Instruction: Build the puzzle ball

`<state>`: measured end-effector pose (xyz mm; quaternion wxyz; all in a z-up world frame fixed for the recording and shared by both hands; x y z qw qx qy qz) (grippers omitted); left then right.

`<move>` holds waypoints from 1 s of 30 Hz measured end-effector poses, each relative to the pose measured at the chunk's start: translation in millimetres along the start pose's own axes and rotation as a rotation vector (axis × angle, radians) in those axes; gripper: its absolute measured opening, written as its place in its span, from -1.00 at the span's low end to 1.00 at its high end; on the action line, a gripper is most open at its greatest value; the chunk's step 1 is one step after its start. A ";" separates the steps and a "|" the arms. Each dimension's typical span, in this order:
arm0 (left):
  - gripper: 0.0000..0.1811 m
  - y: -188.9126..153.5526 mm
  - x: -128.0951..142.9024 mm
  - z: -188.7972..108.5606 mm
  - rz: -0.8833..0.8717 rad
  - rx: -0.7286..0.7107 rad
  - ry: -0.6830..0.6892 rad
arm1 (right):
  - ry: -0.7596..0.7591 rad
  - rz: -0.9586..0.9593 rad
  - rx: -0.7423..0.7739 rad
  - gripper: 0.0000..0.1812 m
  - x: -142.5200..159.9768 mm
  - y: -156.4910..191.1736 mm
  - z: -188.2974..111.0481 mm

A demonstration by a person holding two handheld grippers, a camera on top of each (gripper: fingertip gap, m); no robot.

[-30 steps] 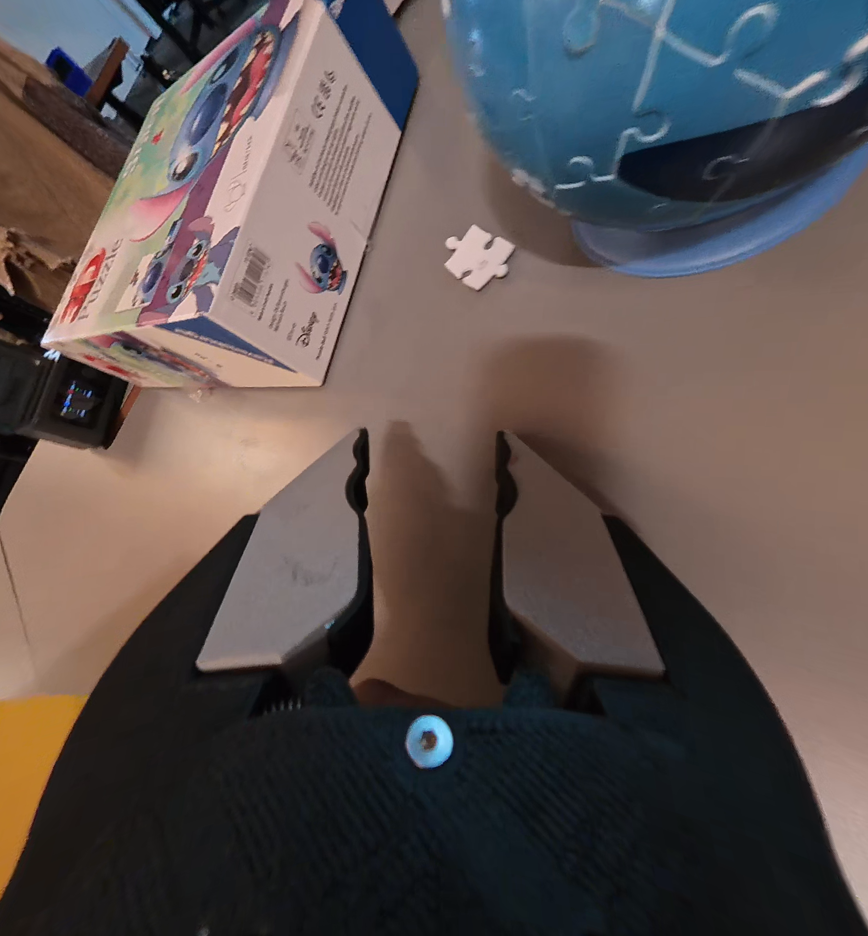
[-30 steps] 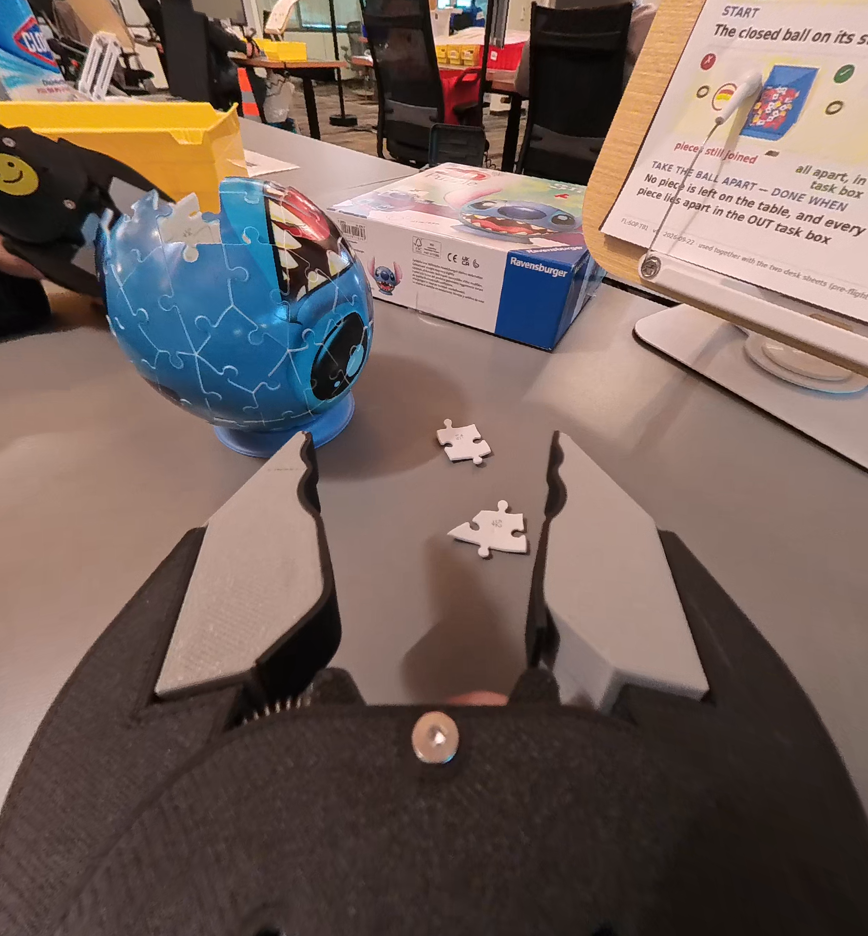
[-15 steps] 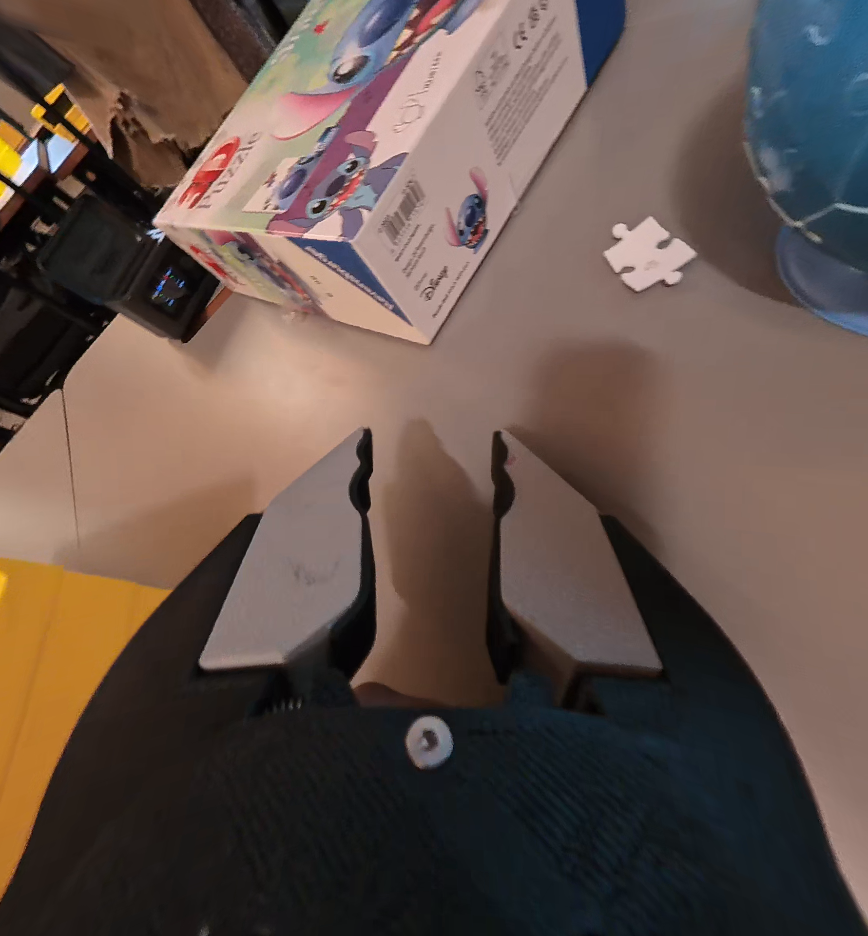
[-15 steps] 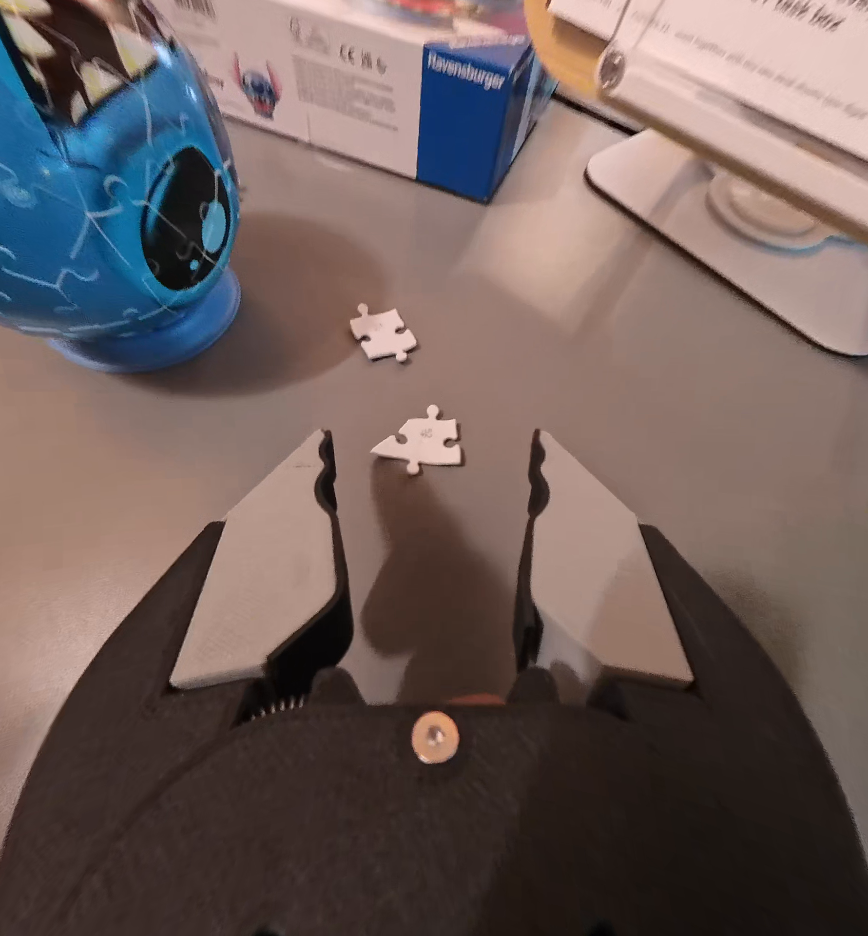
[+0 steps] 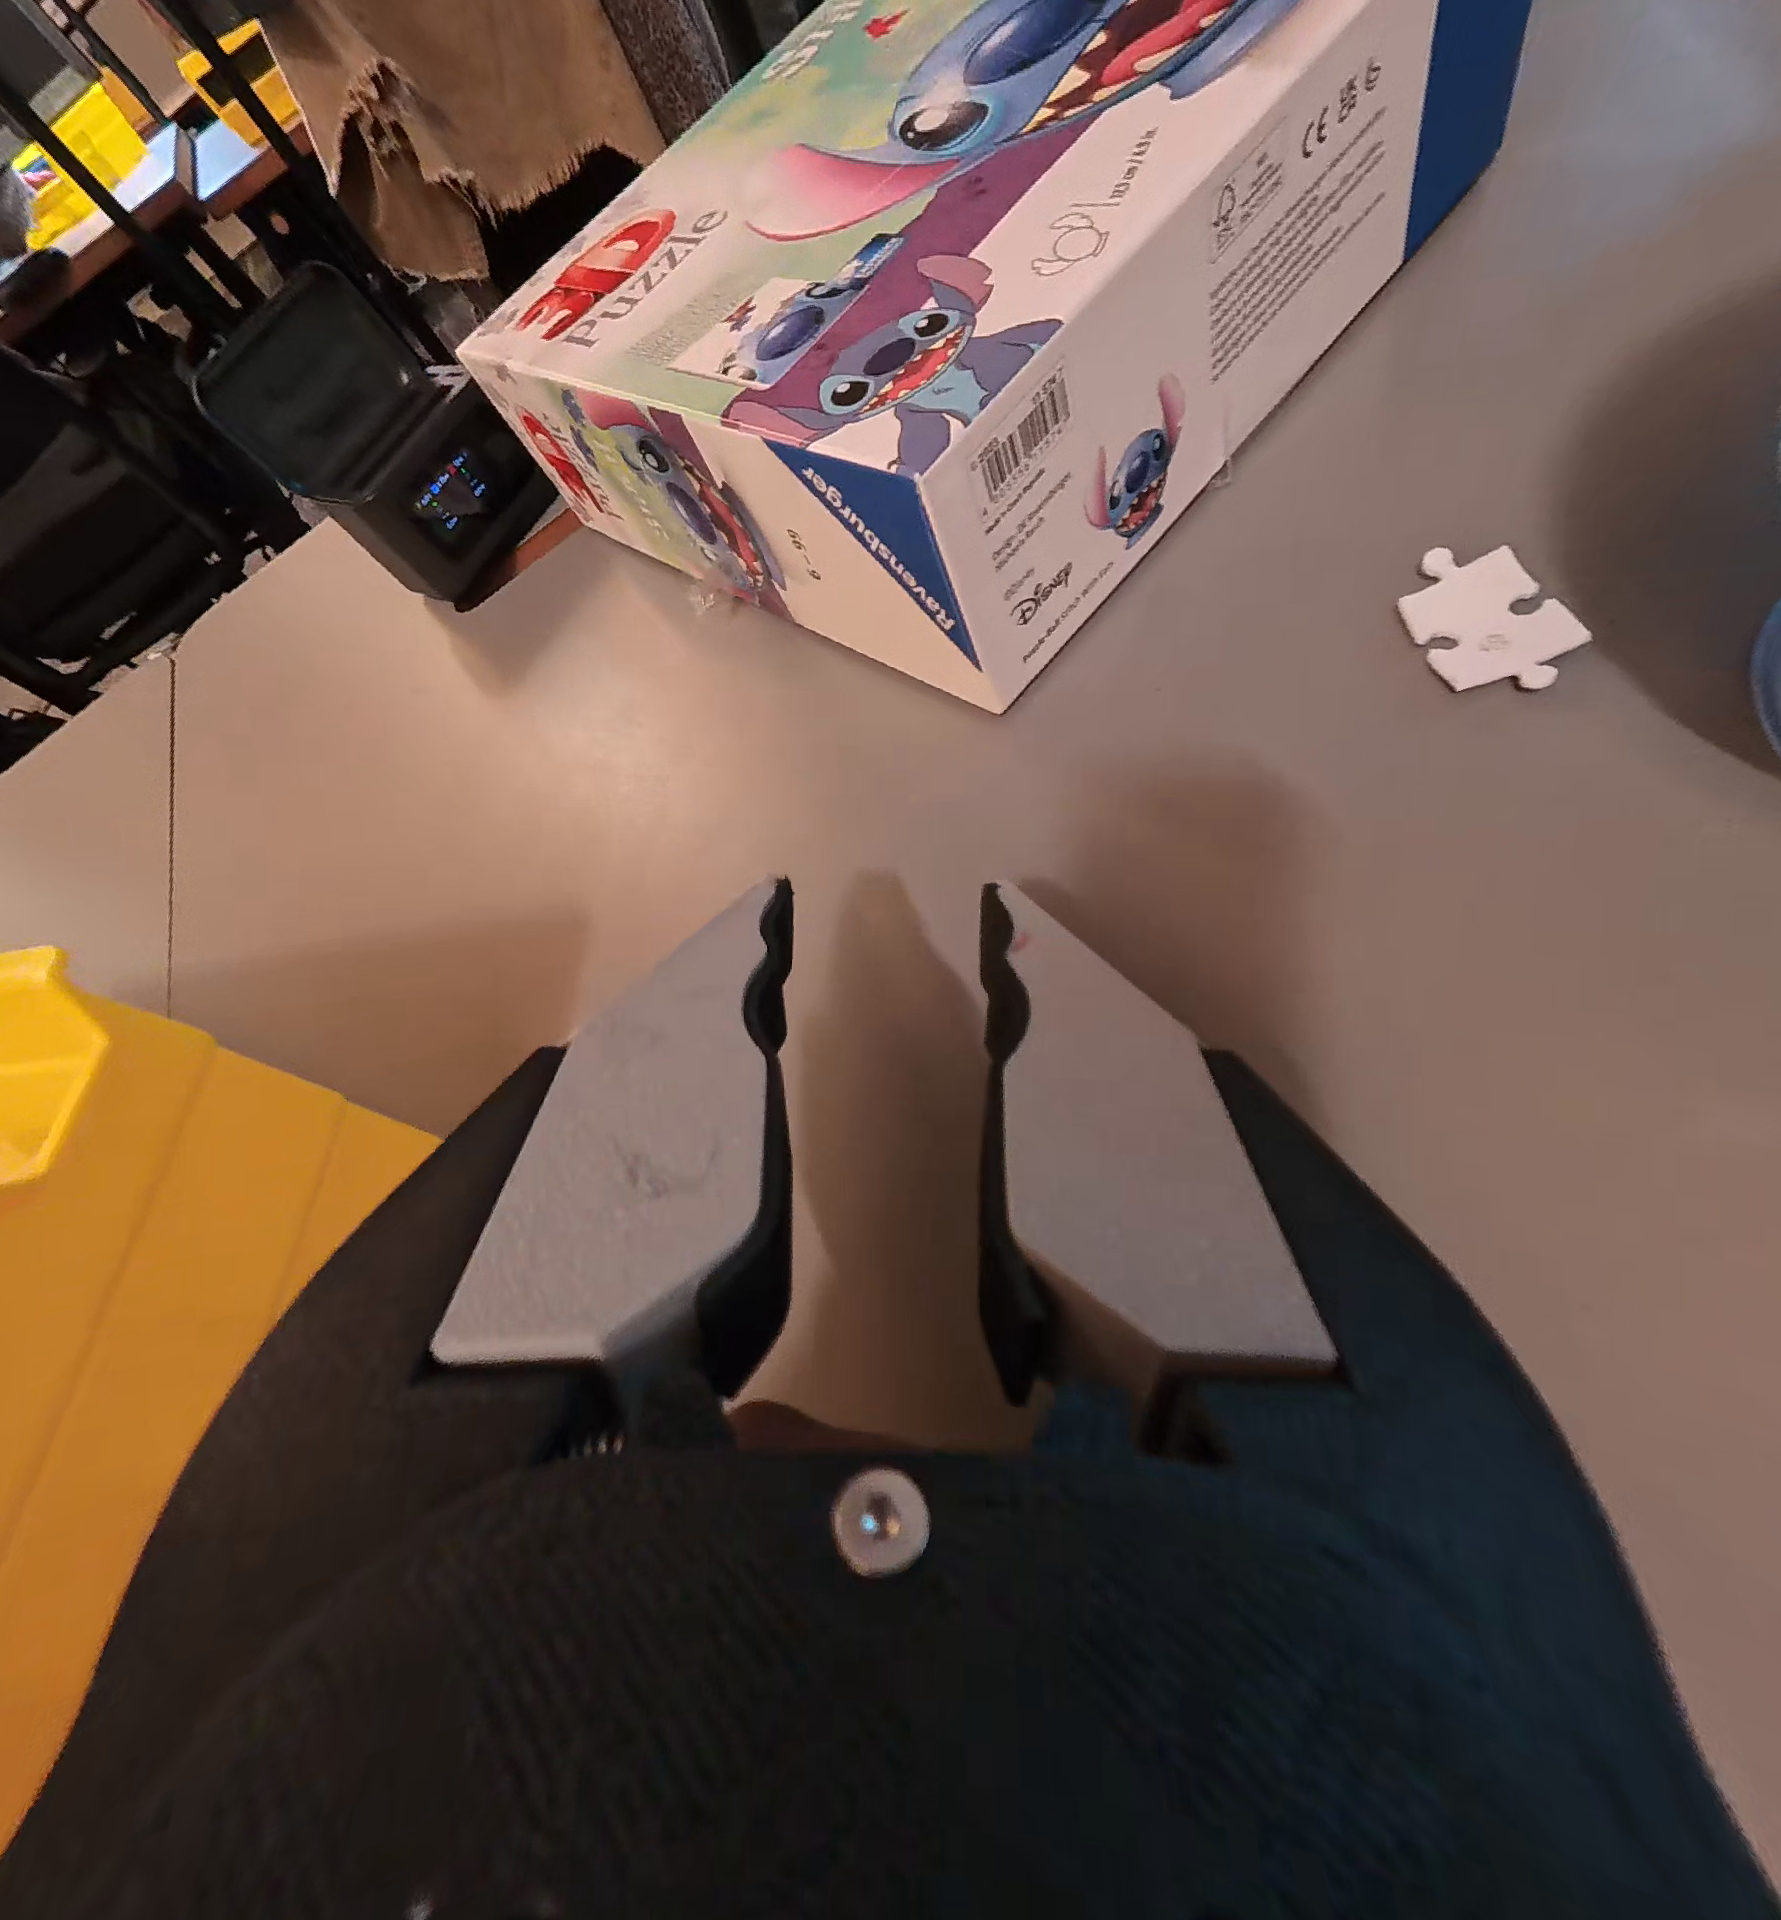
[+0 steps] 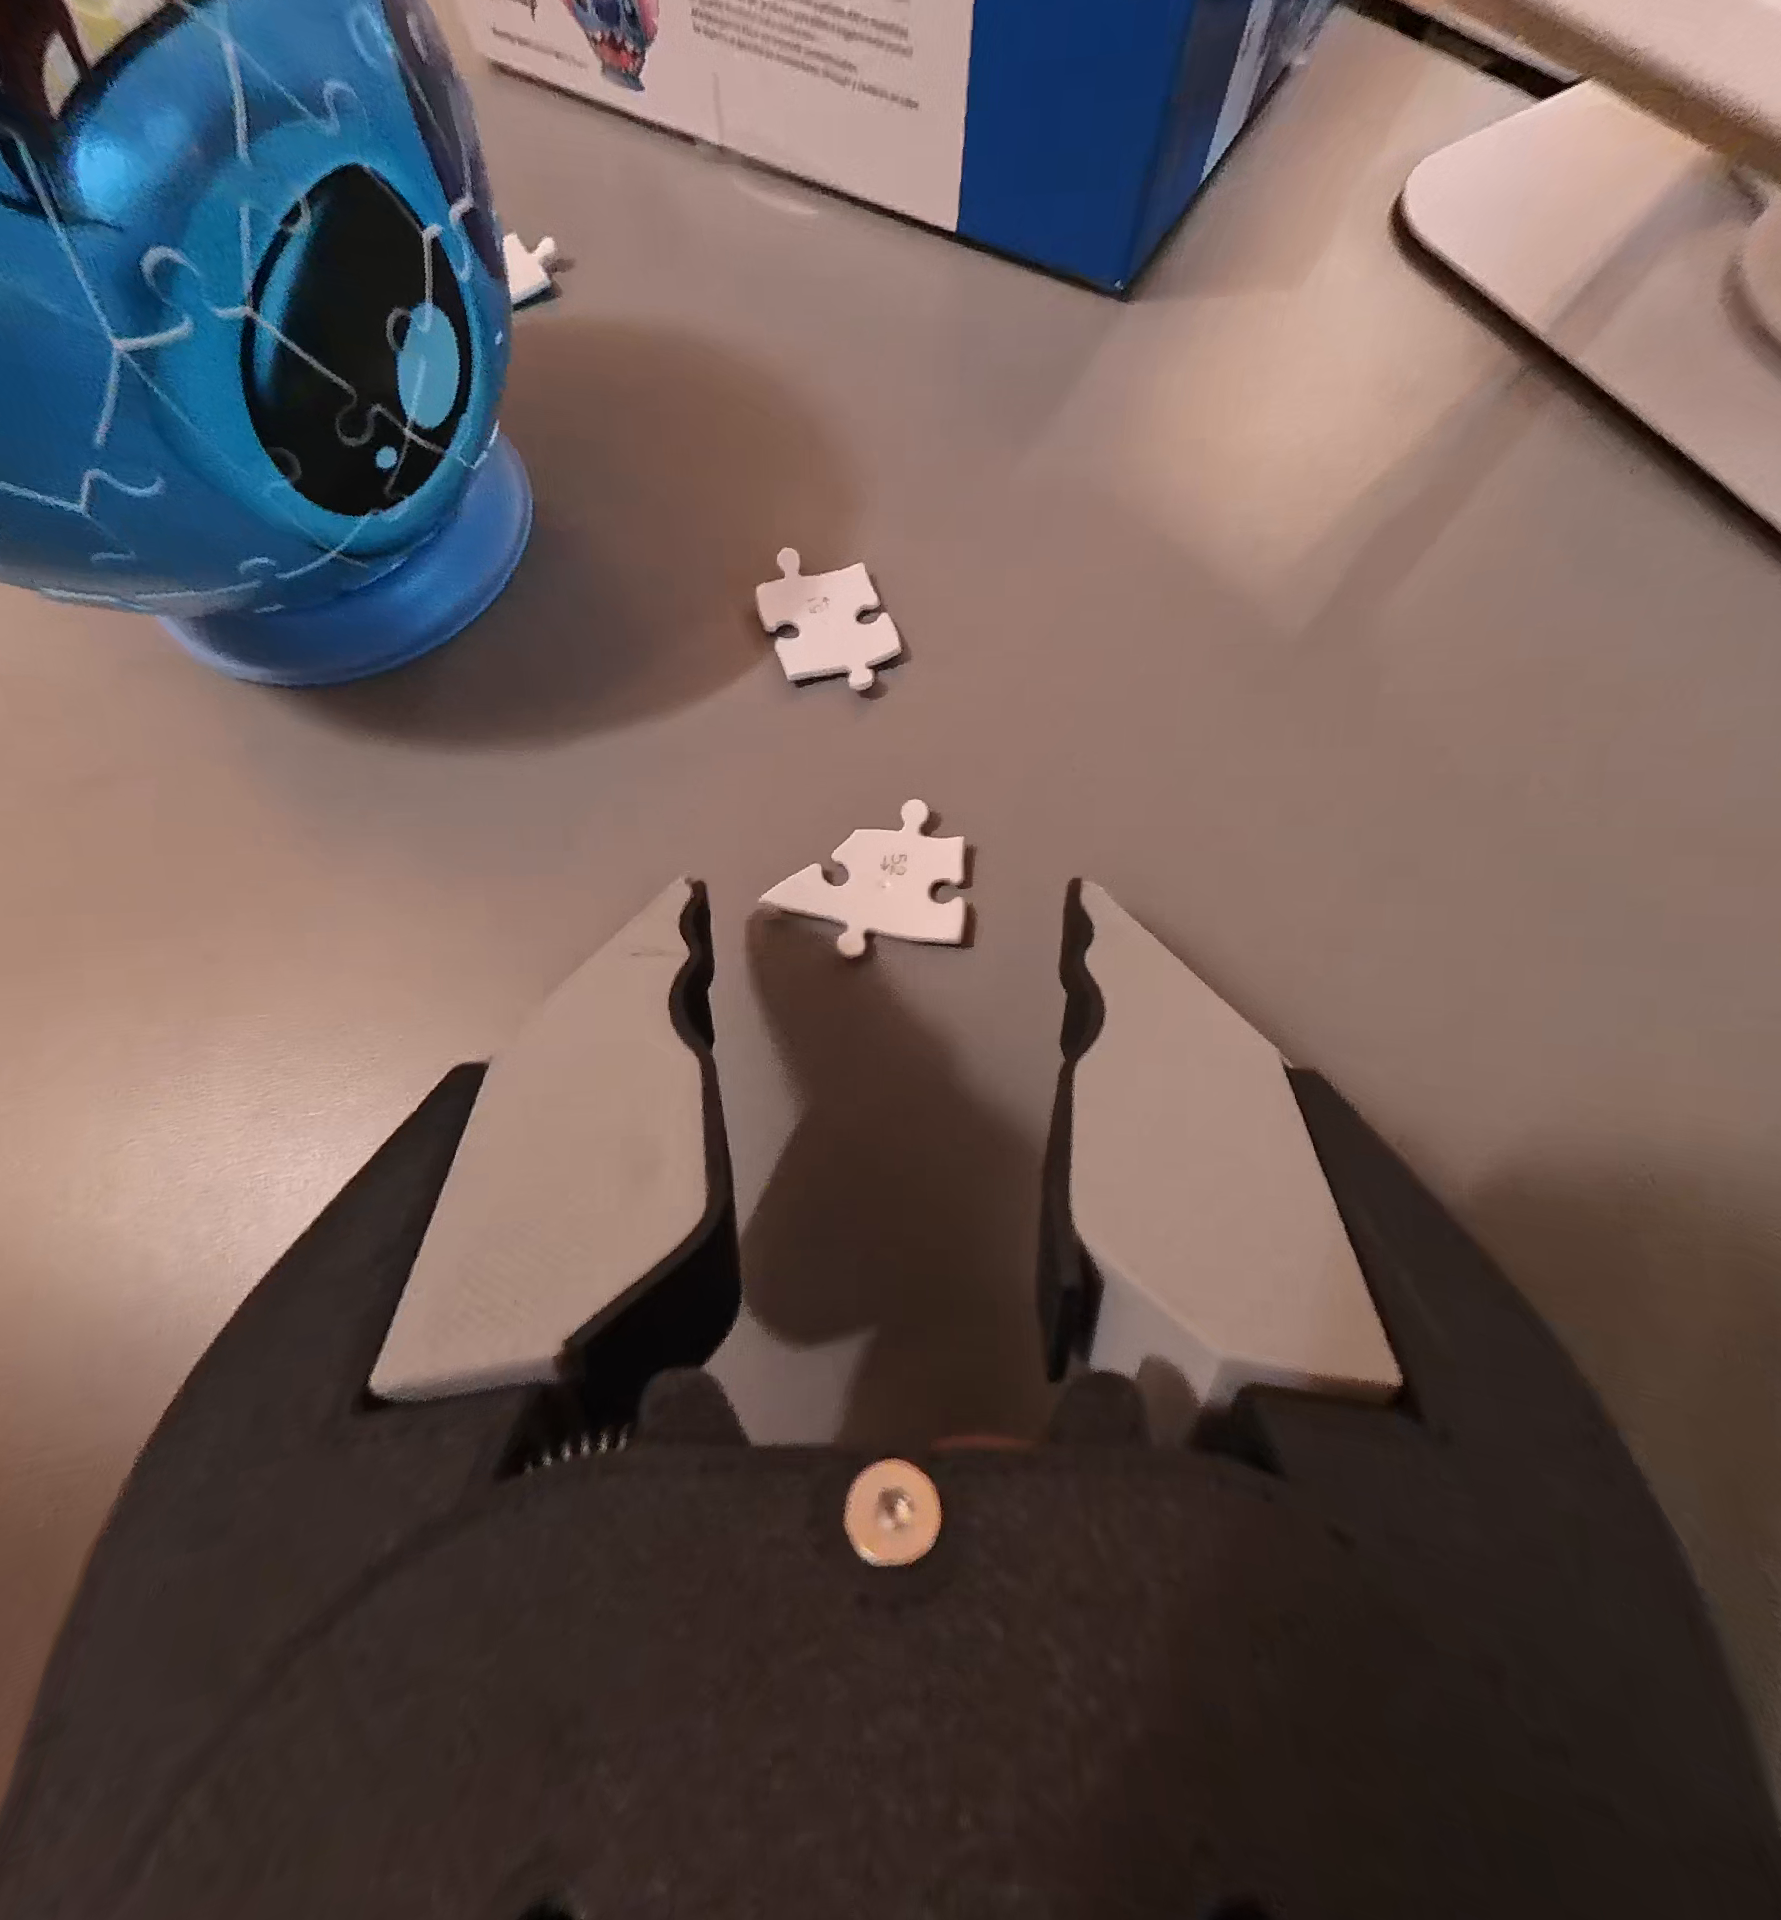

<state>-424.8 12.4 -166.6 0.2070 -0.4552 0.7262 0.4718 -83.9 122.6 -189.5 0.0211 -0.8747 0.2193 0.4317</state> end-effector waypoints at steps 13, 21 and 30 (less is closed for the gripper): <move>-0.63 -2.9 -0.5 -0.2 0.027 -0.011 0.007 | 0.029 -0.175 0.075 -0.74 5.2 10.0 5.5; -0.64 -2.6 -0.7 -0.6 0.018 -0.006 0.003 | -0.002 -0.311 0.136 -0.74 2.7 19.2 6.2; -0.64 -2.9 -0.4 -0.1 0.021 -0.006 0.006 | -0.023 -0.311 0.138 -0.73 0.5 20.7 4.7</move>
Point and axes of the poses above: each gripper's, where its closed fingertips meet, z out along the fingers, x out of its underside, y = z × x across the jaws, the point moved 2 cm from there along -z, back along the fingers, and after that the axes turned 11 degrees about z, right-handed, at the moved point
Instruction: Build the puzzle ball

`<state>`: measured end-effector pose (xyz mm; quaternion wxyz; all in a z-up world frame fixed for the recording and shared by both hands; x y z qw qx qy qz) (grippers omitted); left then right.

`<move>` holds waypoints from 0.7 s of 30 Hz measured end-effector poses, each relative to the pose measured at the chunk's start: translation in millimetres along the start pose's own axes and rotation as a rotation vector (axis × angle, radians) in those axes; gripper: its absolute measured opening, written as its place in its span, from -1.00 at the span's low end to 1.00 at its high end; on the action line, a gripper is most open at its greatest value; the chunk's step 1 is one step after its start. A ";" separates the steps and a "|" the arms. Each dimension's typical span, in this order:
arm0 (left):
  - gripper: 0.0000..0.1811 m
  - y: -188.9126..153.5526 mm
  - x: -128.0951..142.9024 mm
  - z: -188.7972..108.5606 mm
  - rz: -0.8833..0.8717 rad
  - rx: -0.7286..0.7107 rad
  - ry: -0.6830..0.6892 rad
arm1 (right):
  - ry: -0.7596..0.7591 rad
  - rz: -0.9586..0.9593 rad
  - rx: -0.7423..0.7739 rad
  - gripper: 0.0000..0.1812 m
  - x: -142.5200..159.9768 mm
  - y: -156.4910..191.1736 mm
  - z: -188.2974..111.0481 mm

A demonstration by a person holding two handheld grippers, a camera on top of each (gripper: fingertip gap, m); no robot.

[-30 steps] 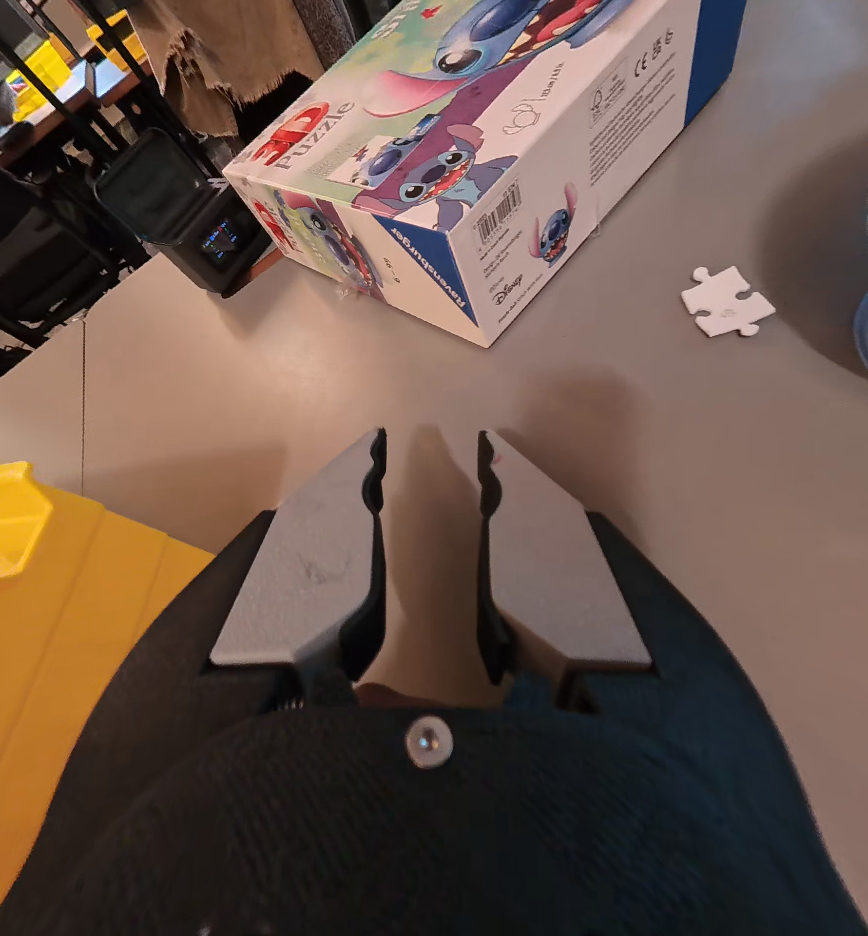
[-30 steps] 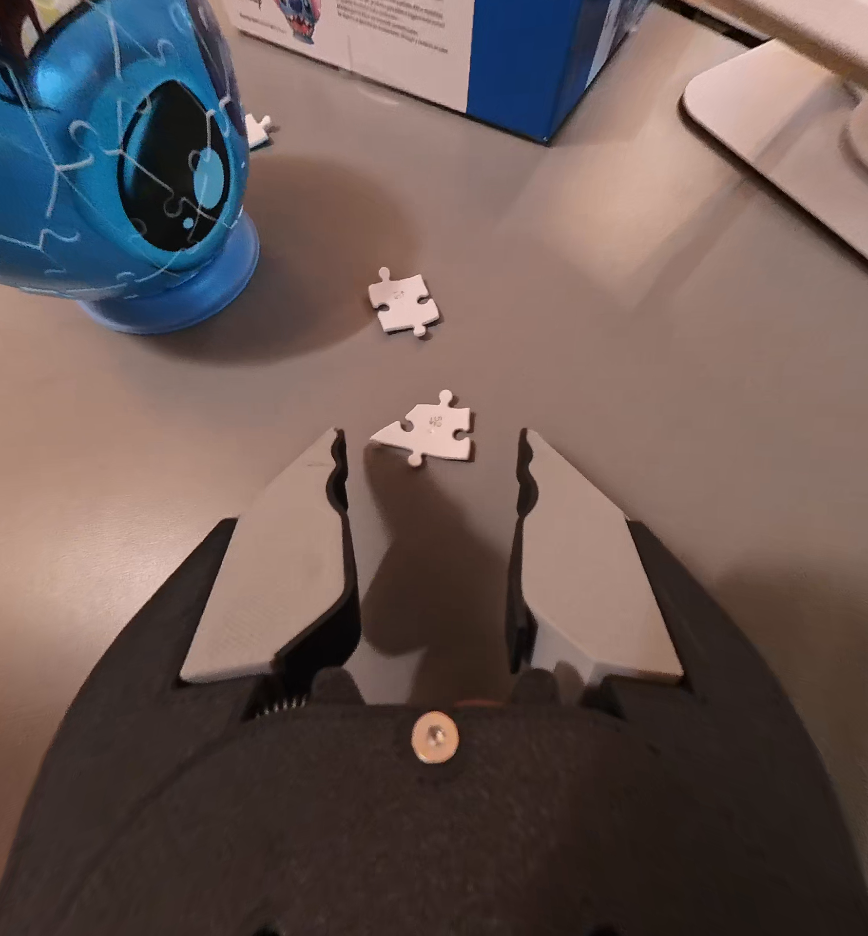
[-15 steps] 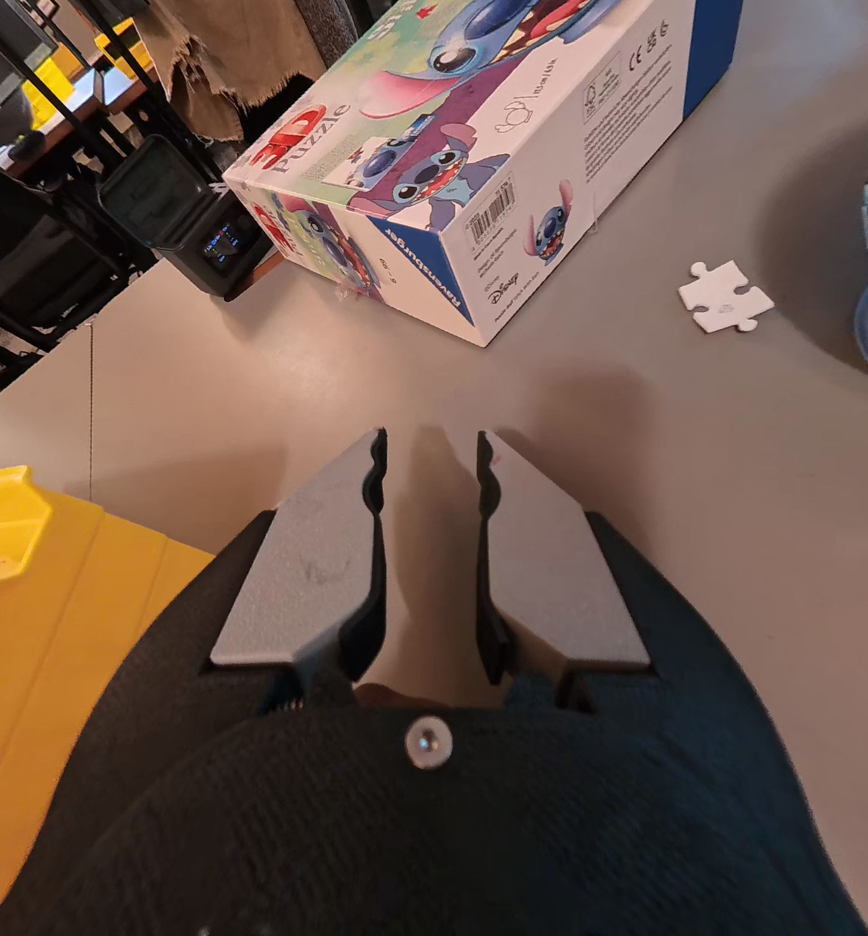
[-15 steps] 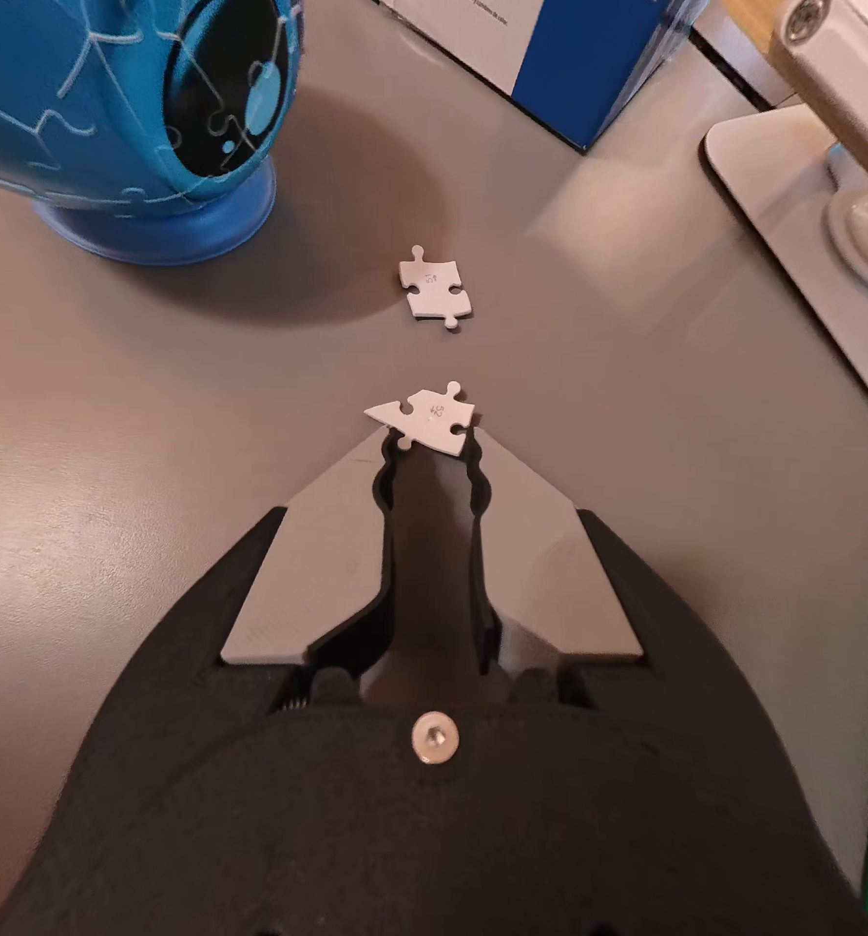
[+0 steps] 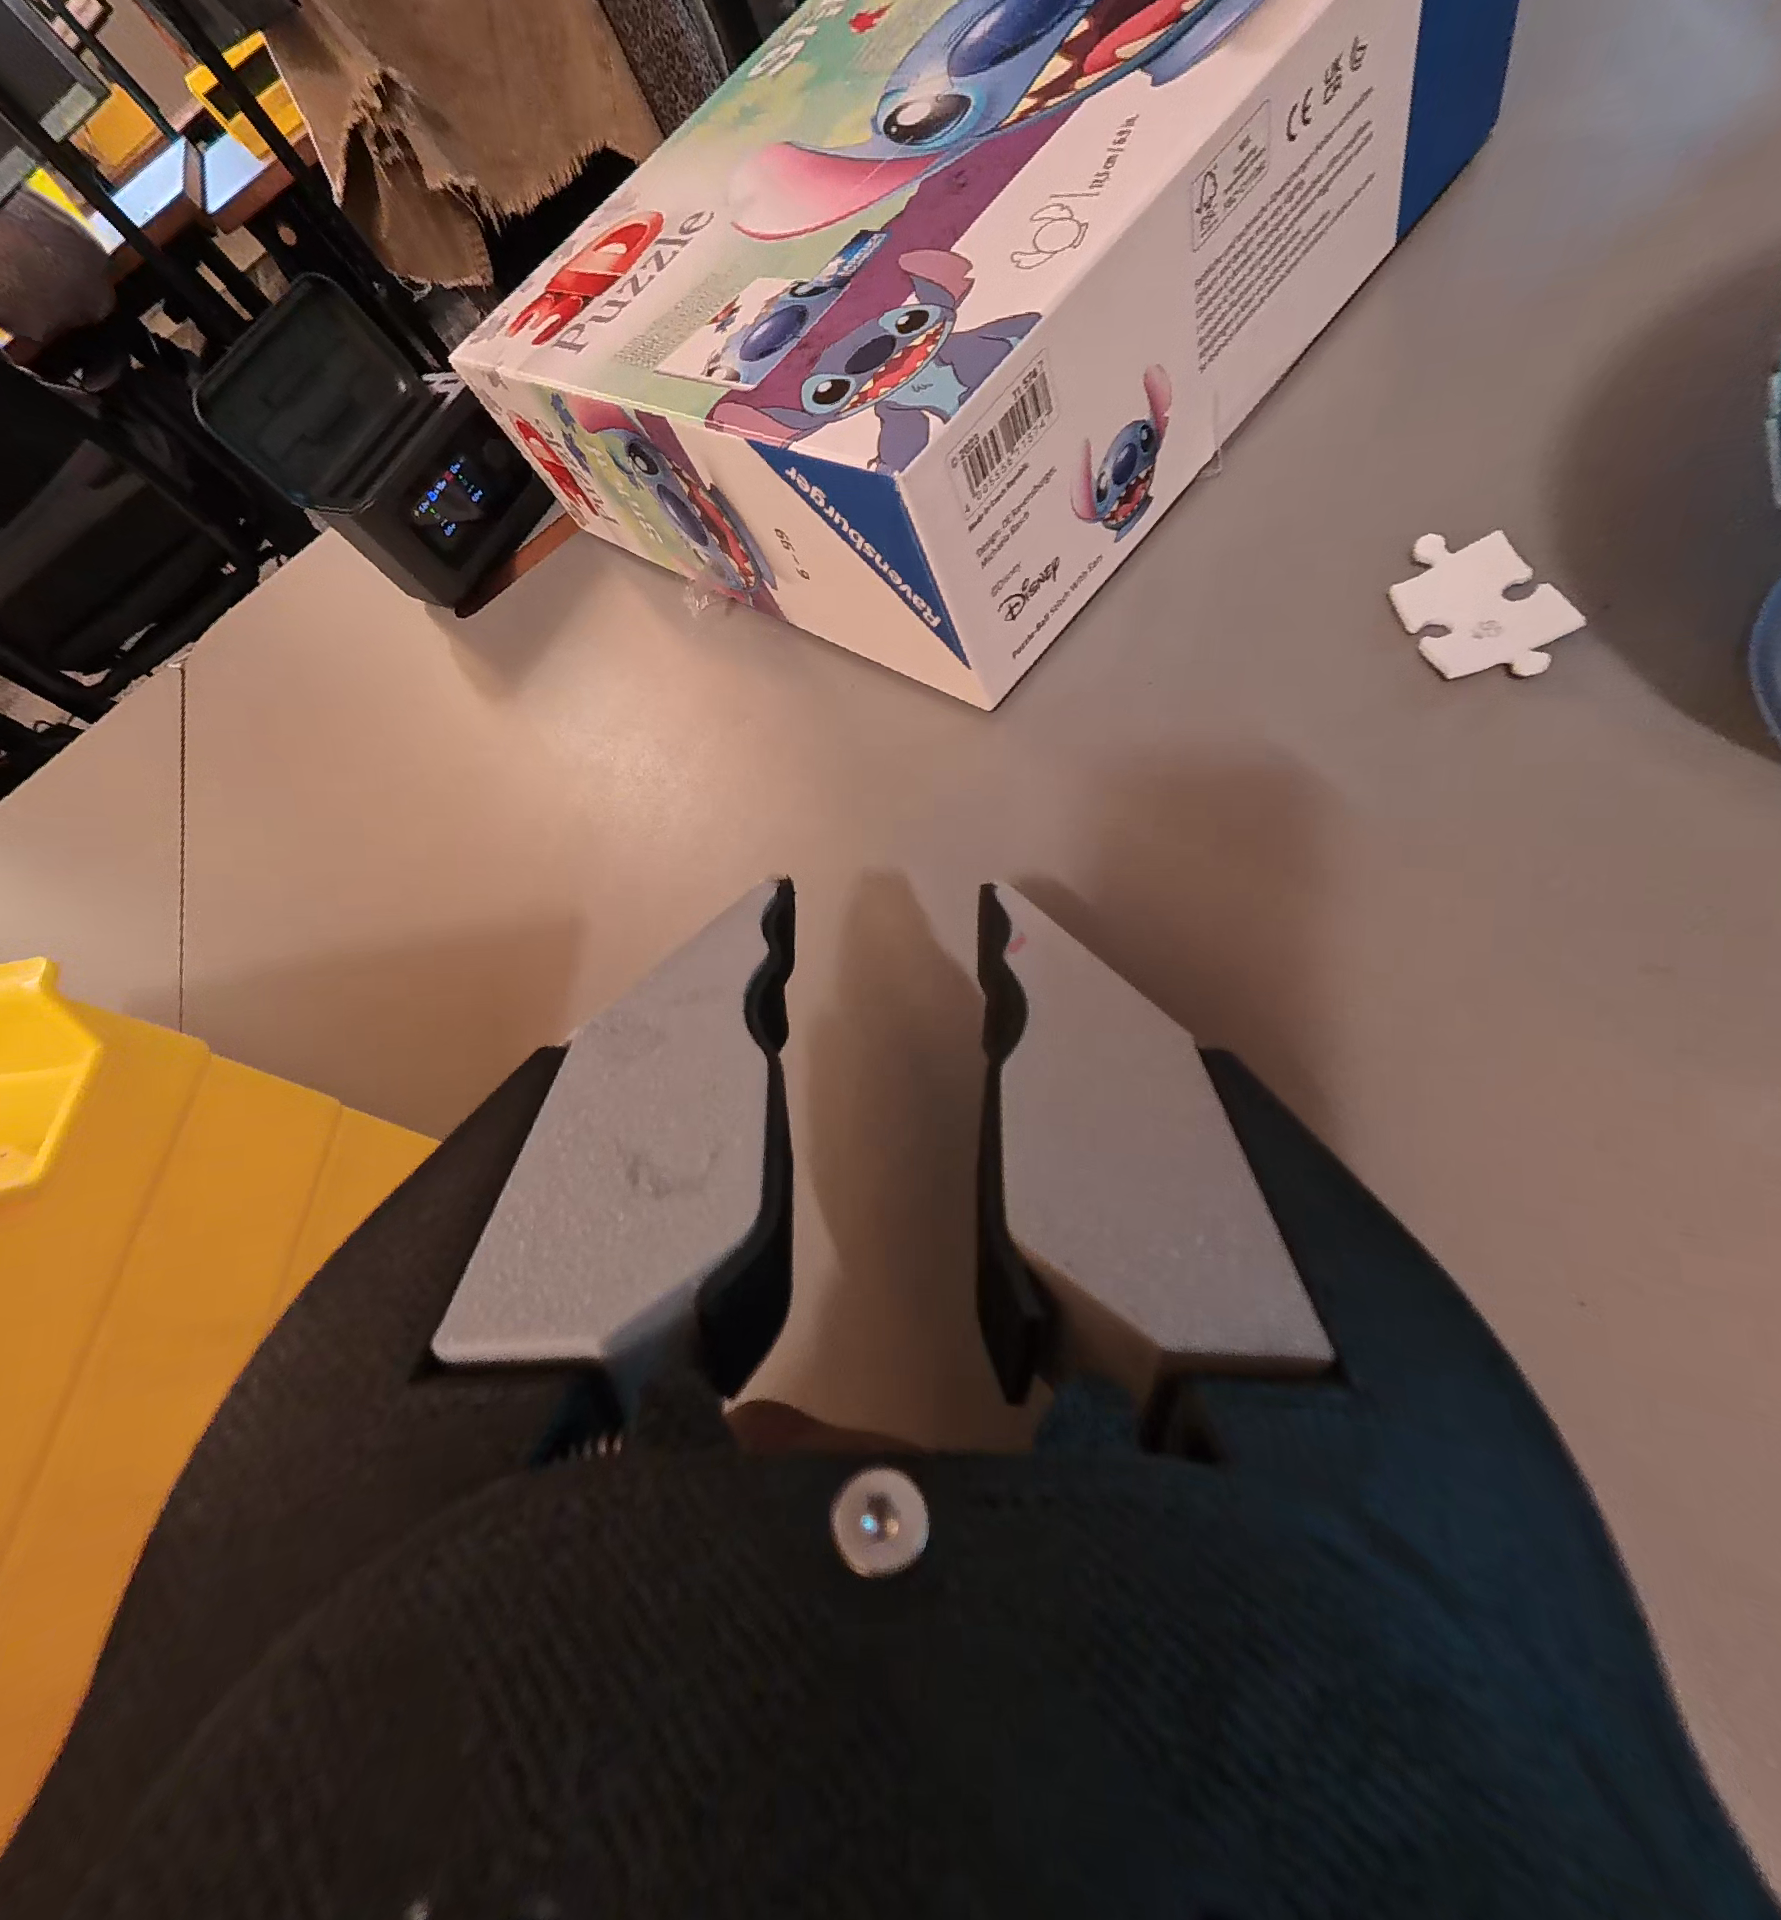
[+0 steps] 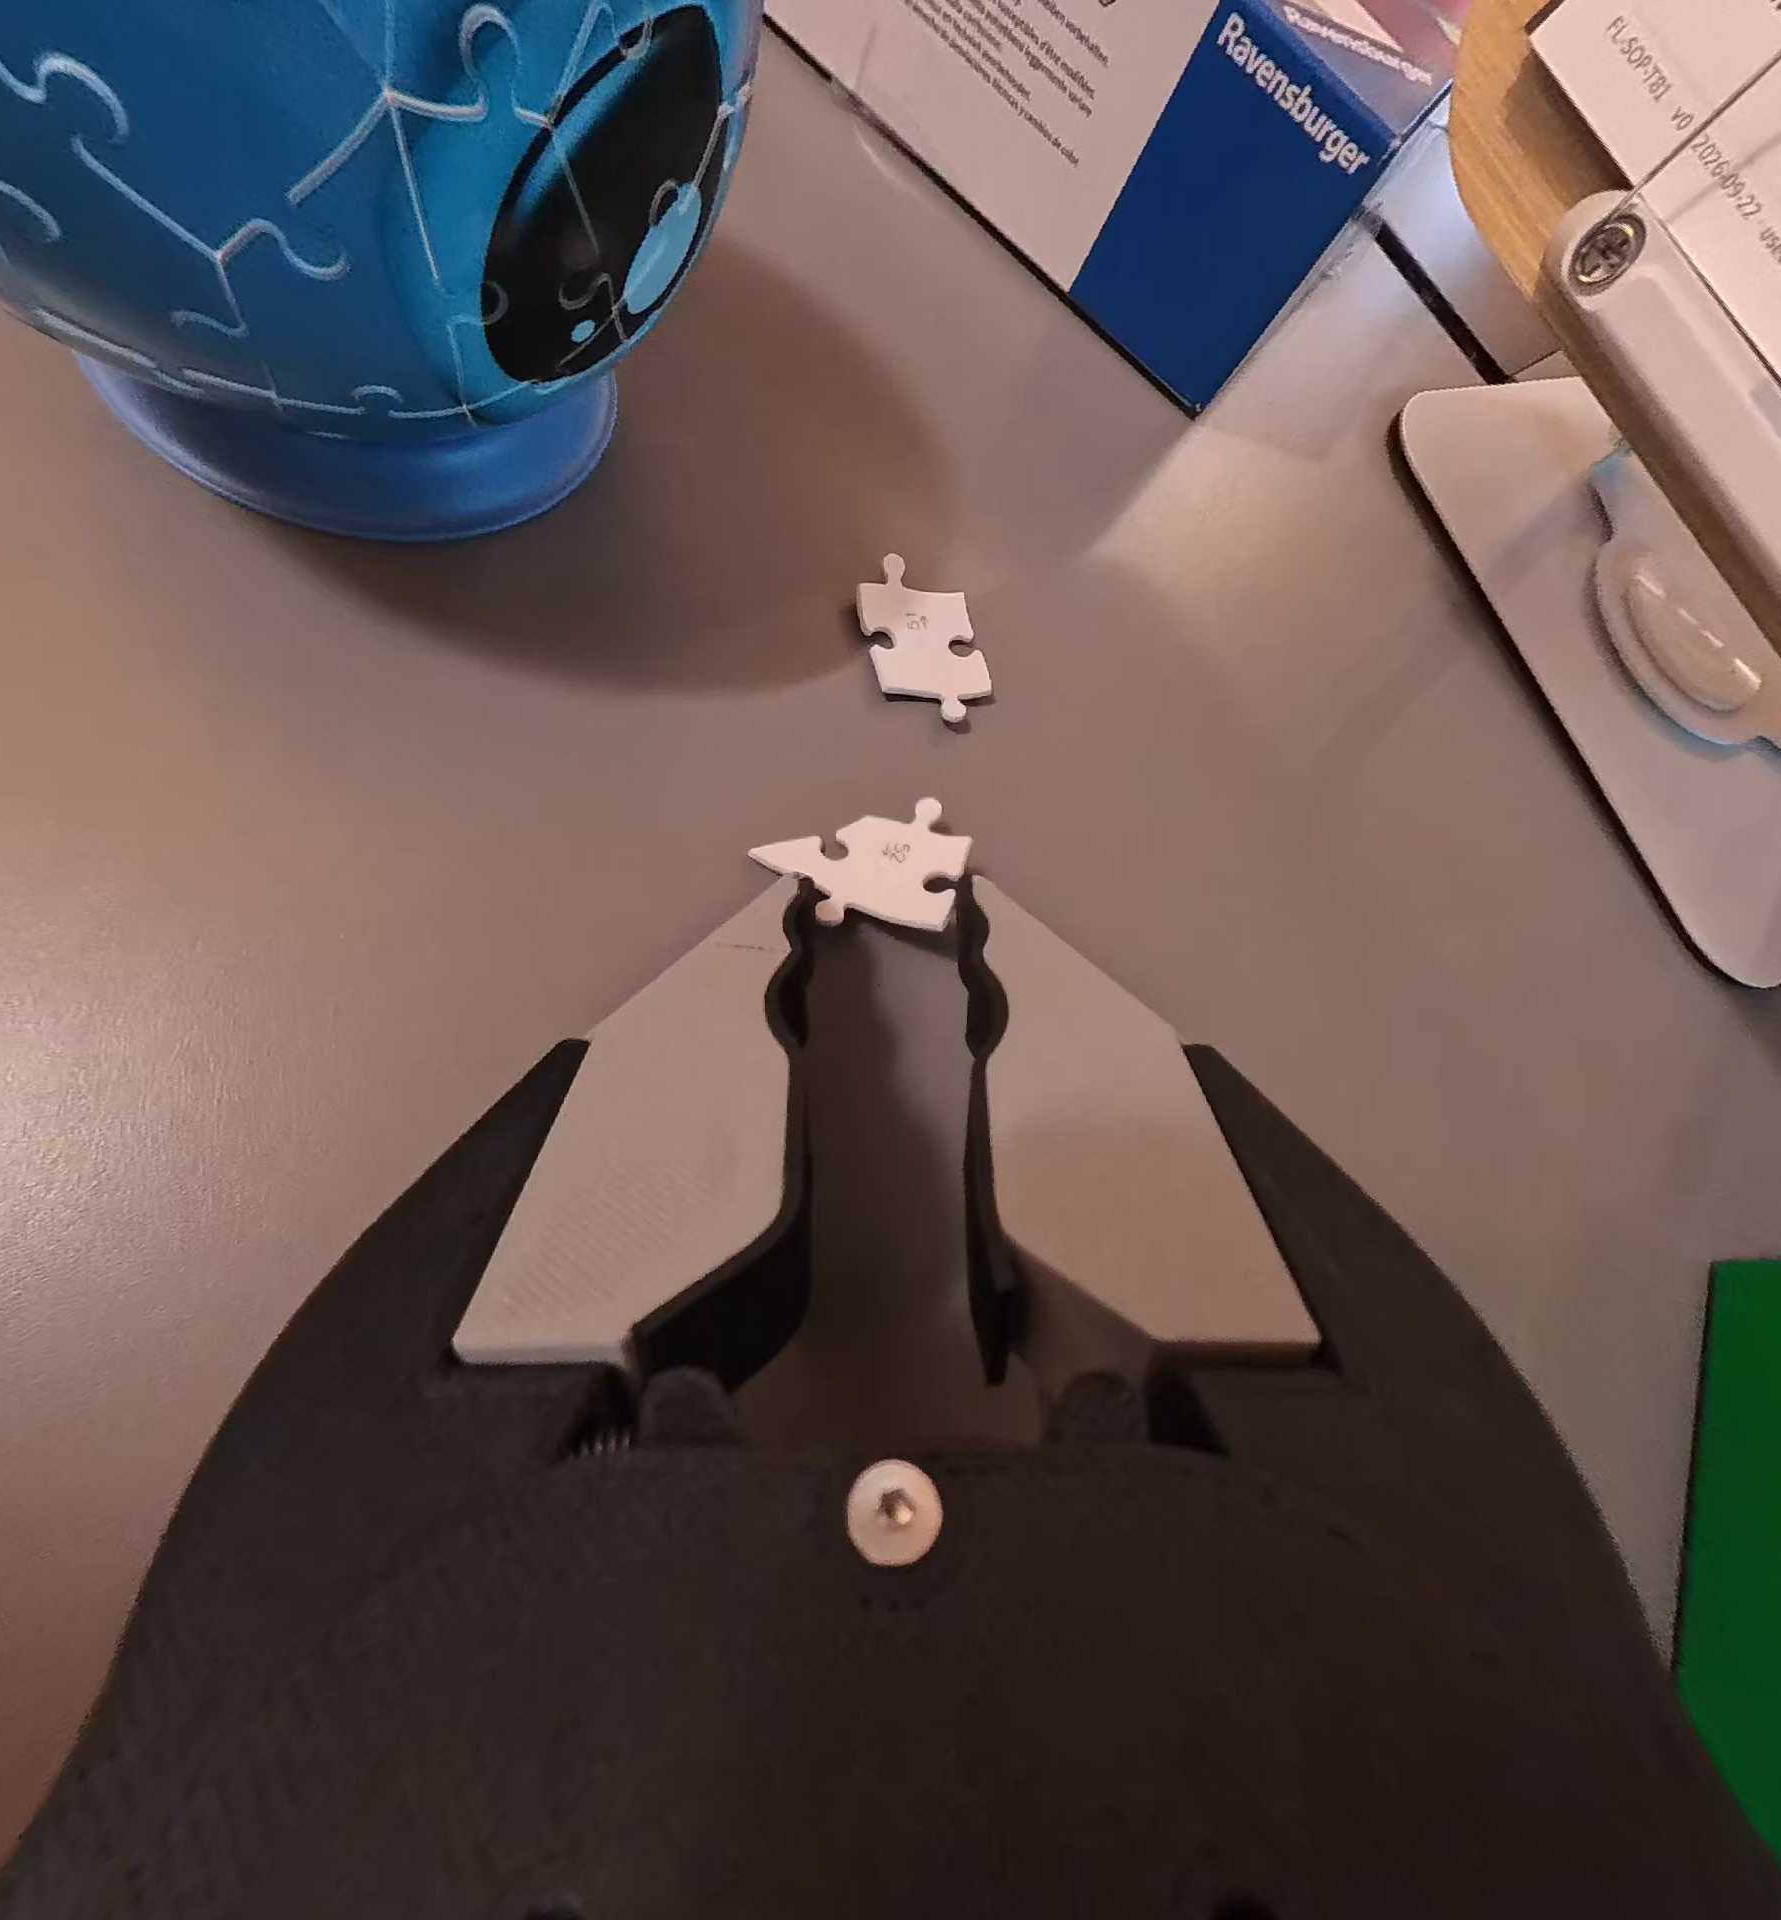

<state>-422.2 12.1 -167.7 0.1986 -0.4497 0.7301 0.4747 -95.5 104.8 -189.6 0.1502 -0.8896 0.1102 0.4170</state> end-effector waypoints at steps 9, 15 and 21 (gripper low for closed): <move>-0.64 -0.2 0.2 0.0 0.005 -0.002 0.001 | -0.039 0.084 -0.027 -0.74 -1.8 -9.0 -6.3; -0.64 -0.2 1.9 0.3 0.014 -0.002 0.009 | -0.033 0.080 -0.030 -0.88 -0.9 -8.1 -5.5; -0.62 -3.7 2.5 1.0 0.034 0.013 0.017 | -0.037 0.091 -0.032 -0.75 -1.2 -9.1 -6.0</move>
Point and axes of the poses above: each gripper's, where its closed fingertips meet, z out along the fingers, x out of its underside, y = z × x across the jaws, the point moved 2 cm from there along -z, back along the fingers, and after that the axes turned 11 degrees about z, right-handed, at the moved point
